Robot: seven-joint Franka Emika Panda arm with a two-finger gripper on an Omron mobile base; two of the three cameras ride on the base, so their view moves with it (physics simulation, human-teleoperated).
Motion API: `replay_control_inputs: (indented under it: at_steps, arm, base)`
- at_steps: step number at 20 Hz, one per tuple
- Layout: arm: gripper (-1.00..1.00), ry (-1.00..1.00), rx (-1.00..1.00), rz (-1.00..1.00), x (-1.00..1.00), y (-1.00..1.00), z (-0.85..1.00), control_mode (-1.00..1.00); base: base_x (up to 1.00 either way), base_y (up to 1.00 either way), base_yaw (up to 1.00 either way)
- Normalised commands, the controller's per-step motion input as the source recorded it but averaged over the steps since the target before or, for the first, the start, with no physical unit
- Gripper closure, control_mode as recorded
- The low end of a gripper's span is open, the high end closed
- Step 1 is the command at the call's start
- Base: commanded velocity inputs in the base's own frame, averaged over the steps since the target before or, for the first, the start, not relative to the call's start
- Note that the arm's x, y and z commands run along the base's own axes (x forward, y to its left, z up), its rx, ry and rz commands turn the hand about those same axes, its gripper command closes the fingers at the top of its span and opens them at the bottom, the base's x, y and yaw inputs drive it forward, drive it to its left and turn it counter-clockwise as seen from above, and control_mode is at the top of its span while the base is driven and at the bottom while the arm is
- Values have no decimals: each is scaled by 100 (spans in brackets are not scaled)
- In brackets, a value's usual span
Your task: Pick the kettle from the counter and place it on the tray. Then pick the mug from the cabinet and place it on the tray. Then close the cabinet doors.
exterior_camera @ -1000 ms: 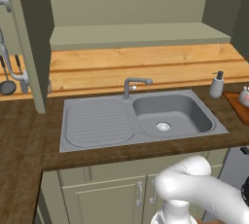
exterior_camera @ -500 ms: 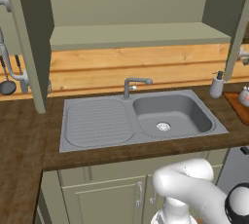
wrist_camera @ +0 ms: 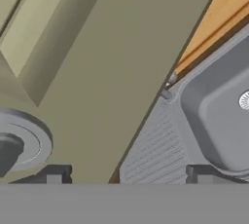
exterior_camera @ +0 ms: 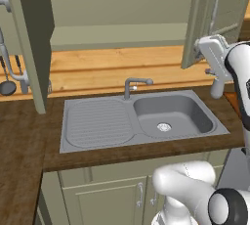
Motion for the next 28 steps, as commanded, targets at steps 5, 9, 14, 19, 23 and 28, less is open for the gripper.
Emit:
replay_control_inputs:
  at_steps: [5,9,14,19,23,28]
  arm:
    - [-100,3,0,-3,99,59,1,-100]
    - [-100,3,0,-2,100,39,0,-100]
    - [-100,0,0,0,93,16,9,-100]
    - [-100,0,0,0,81,14,3,-100]
    - [-100,0,0,0,79,12,1,-100]
    - [-100,0,0,0,81,7,0,-100]
  base:
    - [0,0,0]
    - [0,0,0]
    - [0,0,0]
    - [0,0,0]
    - [0,0,0]
    - [0,0,0]
